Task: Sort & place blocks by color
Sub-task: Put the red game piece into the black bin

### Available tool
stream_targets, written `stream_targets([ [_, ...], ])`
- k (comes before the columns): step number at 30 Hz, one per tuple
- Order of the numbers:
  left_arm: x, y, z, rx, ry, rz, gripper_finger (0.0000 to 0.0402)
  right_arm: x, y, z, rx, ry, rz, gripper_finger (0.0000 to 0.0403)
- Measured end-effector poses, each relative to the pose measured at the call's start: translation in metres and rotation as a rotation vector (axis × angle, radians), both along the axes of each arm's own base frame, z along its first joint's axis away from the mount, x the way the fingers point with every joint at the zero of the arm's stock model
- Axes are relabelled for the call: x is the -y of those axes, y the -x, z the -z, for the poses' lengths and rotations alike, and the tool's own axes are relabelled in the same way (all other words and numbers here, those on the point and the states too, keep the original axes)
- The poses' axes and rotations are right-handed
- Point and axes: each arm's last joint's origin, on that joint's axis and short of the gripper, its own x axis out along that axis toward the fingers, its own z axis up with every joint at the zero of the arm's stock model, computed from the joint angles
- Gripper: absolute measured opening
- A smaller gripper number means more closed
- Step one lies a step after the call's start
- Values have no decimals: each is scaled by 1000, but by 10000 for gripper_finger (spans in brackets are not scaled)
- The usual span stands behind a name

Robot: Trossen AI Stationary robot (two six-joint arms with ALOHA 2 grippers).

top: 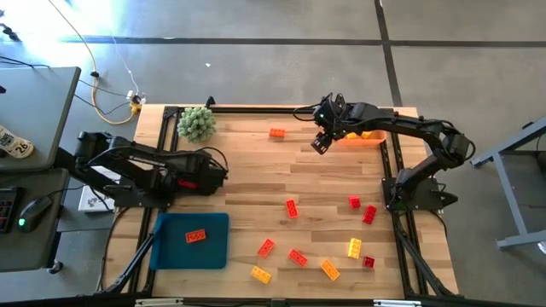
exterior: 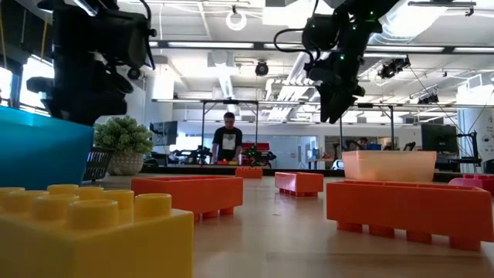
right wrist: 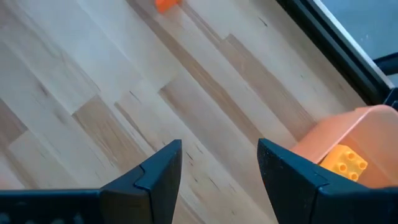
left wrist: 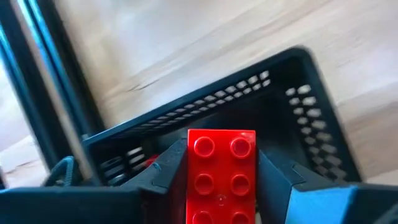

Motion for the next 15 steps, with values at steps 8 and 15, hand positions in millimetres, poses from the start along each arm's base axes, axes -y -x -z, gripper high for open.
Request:
stream_targets([
  [8,-2,-1,0,5,29,14,142,4,-8,-4,64,76,-86,197],
  [15,-1,-1,1,1,50,29,180,9,-18,-12,155,174,-152,197],
])
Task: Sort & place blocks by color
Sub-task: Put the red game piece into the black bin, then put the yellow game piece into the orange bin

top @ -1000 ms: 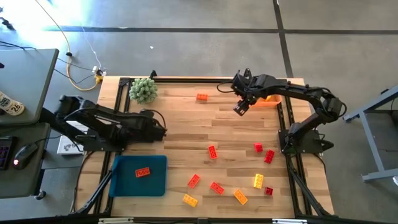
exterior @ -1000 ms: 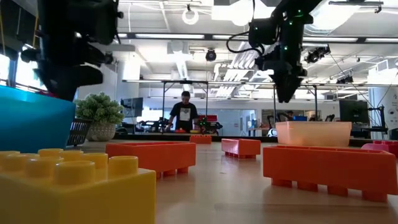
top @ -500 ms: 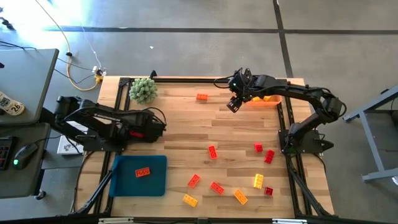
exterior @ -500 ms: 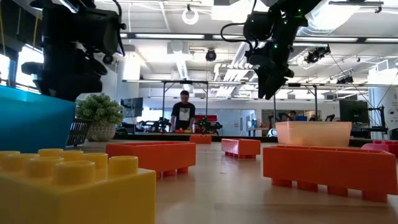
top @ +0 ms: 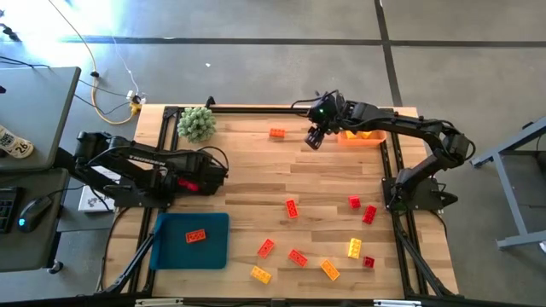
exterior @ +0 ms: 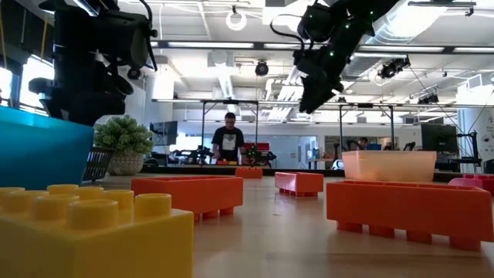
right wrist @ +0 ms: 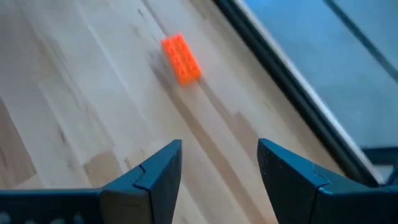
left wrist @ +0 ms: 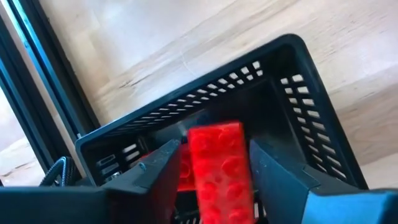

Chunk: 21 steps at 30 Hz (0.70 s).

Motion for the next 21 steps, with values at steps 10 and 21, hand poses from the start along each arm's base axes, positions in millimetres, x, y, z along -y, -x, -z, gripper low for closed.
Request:
stream_targets([
  [10,0,0,0,-6,5,22,192,-17,-2,4,-28,-98,-30,197],
  [21,-2,0,-1,-36,-42,107,188,-67,8,16,-199,-504,35,197],
])
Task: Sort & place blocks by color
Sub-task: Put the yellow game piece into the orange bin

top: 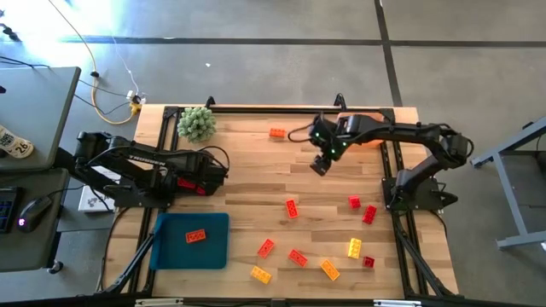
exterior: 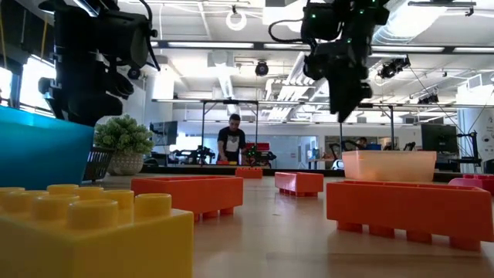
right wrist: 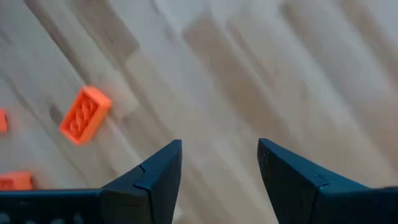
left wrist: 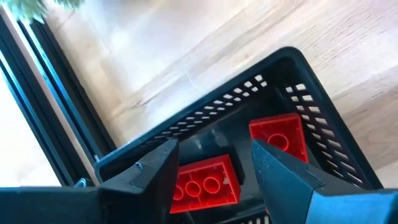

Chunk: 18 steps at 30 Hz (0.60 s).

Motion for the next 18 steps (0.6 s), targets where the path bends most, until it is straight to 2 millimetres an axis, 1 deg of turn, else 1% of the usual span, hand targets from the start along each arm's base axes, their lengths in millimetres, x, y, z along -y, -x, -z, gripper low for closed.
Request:
stream_targets([
  [5,0,-1,0,-3,-8,34,187,-23,3,2,-104,-7,18,197],
  [9,-1,-5,-1,26,-4,65,186,-44,3,3,-146,-4,-22,197],
  [12,-1,-11,-8,53,-6,87,186,-60,2,3,-153,-9,-42,197],
  [18,0,-22,-22,101,-34,147,186,-90,1,3,-165,-30,-18,197],
])
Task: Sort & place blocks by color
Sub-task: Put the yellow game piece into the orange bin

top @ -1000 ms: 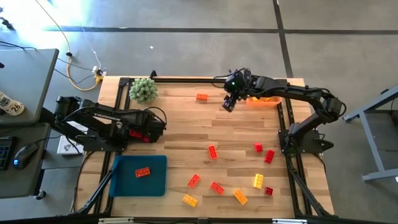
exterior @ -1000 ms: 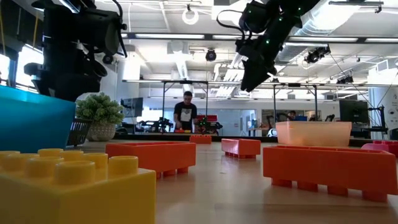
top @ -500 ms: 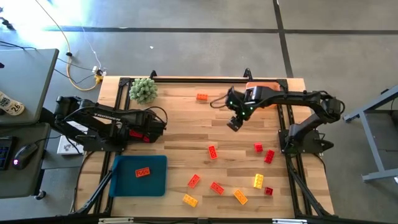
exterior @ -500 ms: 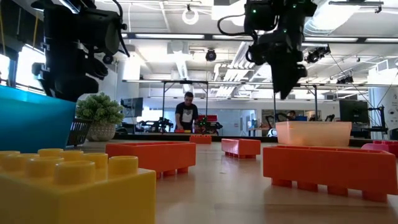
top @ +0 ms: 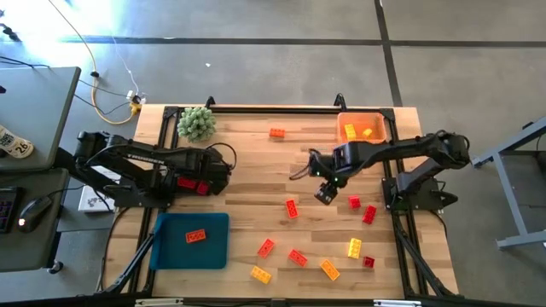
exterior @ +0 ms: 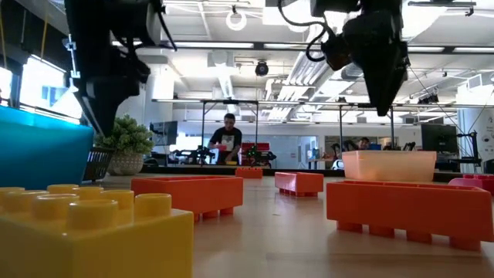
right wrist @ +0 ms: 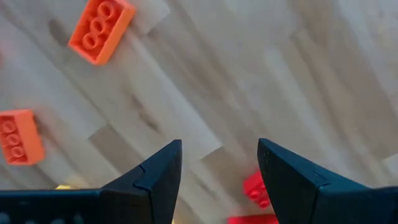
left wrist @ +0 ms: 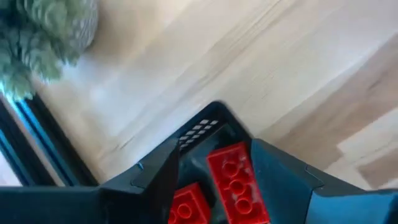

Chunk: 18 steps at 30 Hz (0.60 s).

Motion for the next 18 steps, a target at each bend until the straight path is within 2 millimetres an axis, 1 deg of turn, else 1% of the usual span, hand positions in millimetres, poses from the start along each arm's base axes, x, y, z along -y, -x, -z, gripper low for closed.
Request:
stream_targets([
  [7,1,-12,-9,74,-11,90,186,-38,3,0,-7,-6,21,197],
  [11,1,-16,-10,110,-17,92,186,-57,6,0,18,68,30,197],
  [18,1,-22,-11,171,-11,93,186,-94,15,0,43,39,54,197],
])
